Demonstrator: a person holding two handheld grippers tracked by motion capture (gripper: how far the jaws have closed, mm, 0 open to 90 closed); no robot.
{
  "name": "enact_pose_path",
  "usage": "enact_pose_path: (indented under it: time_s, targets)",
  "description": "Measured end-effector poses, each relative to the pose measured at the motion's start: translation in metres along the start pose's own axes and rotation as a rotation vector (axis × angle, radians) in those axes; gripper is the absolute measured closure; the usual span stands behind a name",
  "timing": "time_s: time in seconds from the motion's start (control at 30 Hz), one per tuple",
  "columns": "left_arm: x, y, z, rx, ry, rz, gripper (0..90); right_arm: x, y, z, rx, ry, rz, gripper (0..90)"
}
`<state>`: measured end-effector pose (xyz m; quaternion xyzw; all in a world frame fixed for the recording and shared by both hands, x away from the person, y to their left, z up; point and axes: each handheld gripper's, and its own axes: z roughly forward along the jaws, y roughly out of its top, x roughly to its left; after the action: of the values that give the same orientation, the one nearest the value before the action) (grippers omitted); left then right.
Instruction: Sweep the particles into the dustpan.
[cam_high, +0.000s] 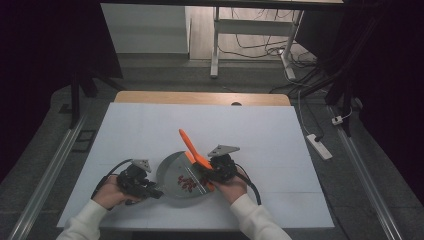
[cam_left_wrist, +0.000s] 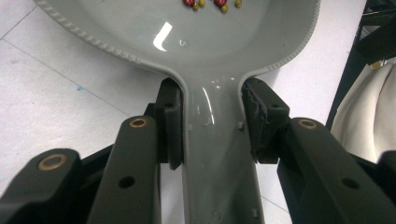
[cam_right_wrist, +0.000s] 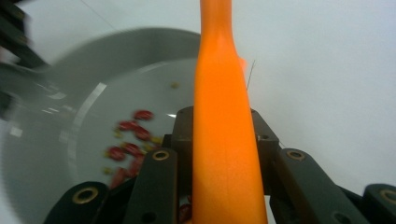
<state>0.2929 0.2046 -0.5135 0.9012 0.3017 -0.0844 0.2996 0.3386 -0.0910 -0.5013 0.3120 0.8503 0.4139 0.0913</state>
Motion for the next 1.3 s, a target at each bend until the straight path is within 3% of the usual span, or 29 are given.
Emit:
enact_pose_path:
  time_s: [0.17,0.27,0.3,0.47,0.67,0.9,1.1,1.3]
  targets:
    - [0.0,0.0,0.0,-0.002,-0.003,-0.003,61.6,0.01,0.005,0.0,-0.013,0.063,-0.052,70.4]
    - [0.001,-0.001,0.0,-0.002,-0.003,-0.004,61.7,0.003,0.01,-0.01,-0.048,0.027,-0.049,70.4]
    - [0.0,-0.001,0.0,-0.006,-0.001,-0.007,61.7,-0.006,0.011,-0.017,-0.059,-0.006,-0.022,70.4]
    - [0.0,-0.003,-0.002,-0.023,0.005,-0.009,61.7,-0.028,0.01,-0.032,-0.084,-0.06,0.034,70.3]
    - [-0.001,-0.011,-0.005,-0.036,0.003,-0.013,61.7,-0.046,0.005,-0.047,-0.096,-0.097,0.067,70.3]
    - [-0.001,-0.023,-0.012,-0.061,-0.014,-0.016,61.8,-0.053,-0.003,-0.057,-0.09,-0.114,0.063,70.3]
    - [-0.008,-0.024,-0.01,-0.051,-0.026,0.033,61.8,-0.051,-0.014,-0.069,-0.081,-0.137,0.055,70.4]
    - [-0.013,-0.024,-0.007,-0.043,-0.024,0.05,61.8,-0.052,-0.028,-0.08,-0.063,-0.157,0.063,70.3]
